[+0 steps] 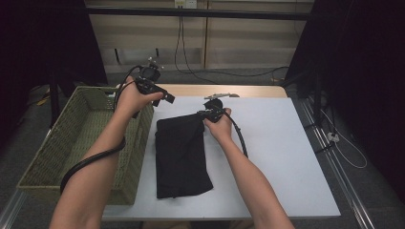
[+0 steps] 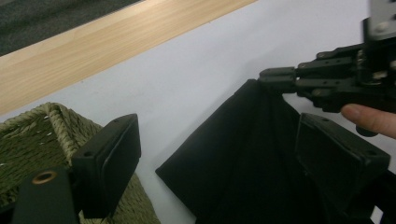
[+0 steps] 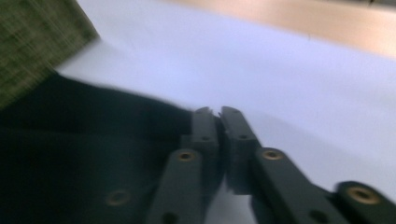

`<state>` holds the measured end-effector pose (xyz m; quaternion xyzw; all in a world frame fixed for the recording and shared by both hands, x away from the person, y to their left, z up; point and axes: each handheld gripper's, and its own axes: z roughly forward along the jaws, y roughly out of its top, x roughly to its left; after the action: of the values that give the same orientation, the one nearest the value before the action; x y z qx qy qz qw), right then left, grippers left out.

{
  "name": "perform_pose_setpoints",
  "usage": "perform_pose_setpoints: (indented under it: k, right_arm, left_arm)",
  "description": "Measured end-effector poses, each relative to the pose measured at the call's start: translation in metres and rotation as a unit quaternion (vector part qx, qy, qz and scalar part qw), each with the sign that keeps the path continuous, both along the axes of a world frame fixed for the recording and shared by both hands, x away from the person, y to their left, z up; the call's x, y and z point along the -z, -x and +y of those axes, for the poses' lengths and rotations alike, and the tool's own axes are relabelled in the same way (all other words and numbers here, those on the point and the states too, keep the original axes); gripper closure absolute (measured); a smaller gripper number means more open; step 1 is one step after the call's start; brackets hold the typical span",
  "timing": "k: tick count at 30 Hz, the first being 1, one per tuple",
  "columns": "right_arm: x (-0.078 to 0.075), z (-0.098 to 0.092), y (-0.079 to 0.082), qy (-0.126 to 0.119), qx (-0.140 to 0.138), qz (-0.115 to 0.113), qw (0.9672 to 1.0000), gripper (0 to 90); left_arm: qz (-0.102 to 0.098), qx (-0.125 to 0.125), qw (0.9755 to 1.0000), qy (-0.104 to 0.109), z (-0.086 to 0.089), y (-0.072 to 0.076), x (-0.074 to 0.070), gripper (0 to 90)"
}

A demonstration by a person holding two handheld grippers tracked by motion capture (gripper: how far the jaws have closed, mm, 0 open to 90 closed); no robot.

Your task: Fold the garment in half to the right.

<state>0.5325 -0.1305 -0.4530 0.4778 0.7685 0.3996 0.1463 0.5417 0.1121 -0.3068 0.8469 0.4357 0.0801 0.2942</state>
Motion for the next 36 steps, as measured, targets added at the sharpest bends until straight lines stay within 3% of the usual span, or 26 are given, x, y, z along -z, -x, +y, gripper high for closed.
perform_pose_setpoints:
  k: [2, 6, 8, 10, 12, 13, 18, 20, 23, 26, 30, 36]
  right_arm:
    - [0.007, 0.000, -0.002, 0.004, 0.011, 0.024, 0.9996, 53.4]
    - [0.013, 0.000, -0.005, -0.010, 0.019, 0.027, 0.9994, 45.0]
    - [0.016, 0.004, -0.005, -0.010, 0.009, 0.023, 0.9996, 47.1]
    - [0.017, 0.009, -0.004, 0.000, 0.002, 0.014, 0.9999, 57.4]
    - [0.018, 0.010, -0.003, -0.030, -0.009, 0.032, 0.9990, 77.2]
    - [0.019, 0.010, -0.002, -0.043, -0.012, 0.036, 0.9983, 81.5]
    - [0.016, 0.003, -0.002, -0.051, -0.006, 0.047, 0.9976, 85.1]
    - [0.013, -0.007, 0.000, -0.061, 0.012, 0.038, 0.9973, 85.3]
    - [0.005, -0.027, 0.006, -0.052, 0.034, 0.019, 0.9979, 85.3]
    - [0.001, -0.050, 0.014, -0.054, 0.059, 0.017, 0.9967, 85.3]
    - [-0.002, -0.088, 0.028, -0.065, 0.098, 0.015, 0.9929, 85.2]
    - [-0.007, -0.139, 0.051, -0.063, 0.148, 0.002, 0.9870, 85.2]
  left_arm:
    - [0.000, 0.000, 1.0000, -0.005, 0.000, 0.000, 0.000, 14.7]
    - [-0.002, -0.001, 1.0000, -0.004, 0.003, 0.002, -0.002, 14.6]
    - [-0.004, -0.002, 1.0000, -0.003, 0.003, 0.003, -0.001, 14.8]
    - [-0.003, -0.001, 1.0000, -0.002, 0.003, 0.004, -0.001, 14.9]
    - [-0.004, -0.001, 1.0000, -0.002, 0.003, 0.004, 0.000, 15.0]
    - [-0.004, -0.002, 1.0000, 0.000, 0.003, 0.004, 0.000, 15.0]
    - [-0.003, -0.006, 1.0000, -0.002, 0.002, 0.005, 0.001, 15.0]
    - [-0.004, -0.004, 1.0000, -0.001, 0.000, 0.005, 0.001, 15.0]
    - [-0.004, -0.004, 1.0000, 0.002, -0.004, 0.007, 0.001, 15.0]
    - [-0.004, 0.000, 1.0000, 0.006, -0.011, 0.010, 0.001, 14.7]
    - [-0.003, 0.008, 0.9999, 0.008, -0.021, 0.015, 0.004, 14.5]
    - [0.001, 0.024, 0.9996, 0.013, -0.039, 0.021, 0.012, 14.1]
